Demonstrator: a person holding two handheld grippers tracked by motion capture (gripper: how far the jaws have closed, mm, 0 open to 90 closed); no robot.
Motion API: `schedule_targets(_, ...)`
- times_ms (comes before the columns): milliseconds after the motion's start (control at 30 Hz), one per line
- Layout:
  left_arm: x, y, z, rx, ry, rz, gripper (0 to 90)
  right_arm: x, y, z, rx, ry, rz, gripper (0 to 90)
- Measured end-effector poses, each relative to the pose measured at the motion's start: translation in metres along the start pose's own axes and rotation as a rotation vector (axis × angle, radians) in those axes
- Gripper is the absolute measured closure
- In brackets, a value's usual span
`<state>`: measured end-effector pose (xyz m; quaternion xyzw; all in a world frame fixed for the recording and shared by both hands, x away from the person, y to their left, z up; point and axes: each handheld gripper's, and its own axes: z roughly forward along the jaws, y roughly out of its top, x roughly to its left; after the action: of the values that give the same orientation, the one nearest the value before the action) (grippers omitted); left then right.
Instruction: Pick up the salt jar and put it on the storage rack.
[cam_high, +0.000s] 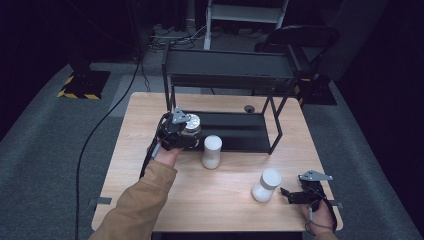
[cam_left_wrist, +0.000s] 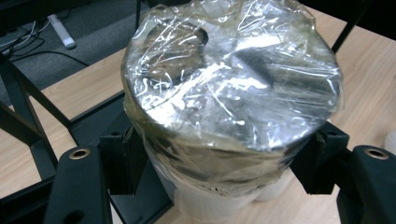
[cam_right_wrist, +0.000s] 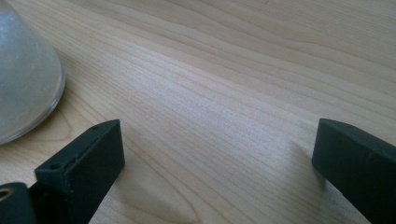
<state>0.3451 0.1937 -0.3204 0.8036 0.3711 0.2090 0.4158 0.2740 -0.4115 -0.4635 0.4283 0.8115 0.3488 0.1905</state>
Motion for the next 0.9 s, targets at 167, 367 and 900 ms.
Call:
schedule_targets(167, 0.006, 0.0, 0.016, 0.015, 0.007, -0.002, 29.9, 0.0, 0.0, 0.0, 0.0, 0.0, 0.0, 2.1)
schedule_targets(367, 0.012, -0.005, 0.036, 0.032, 0.031, -0.018, 29.9, 0.0, 0.0, 0.0, 0.0, 0.0, 0.0, 2.0)
schedule_targets(900, 0.017, -0.008, 0.072, 0.086, 0.056, -0.012, 29.9, 0.0, 0.0, 0.0, 0.0, 0.0, 0.0, 2.0)
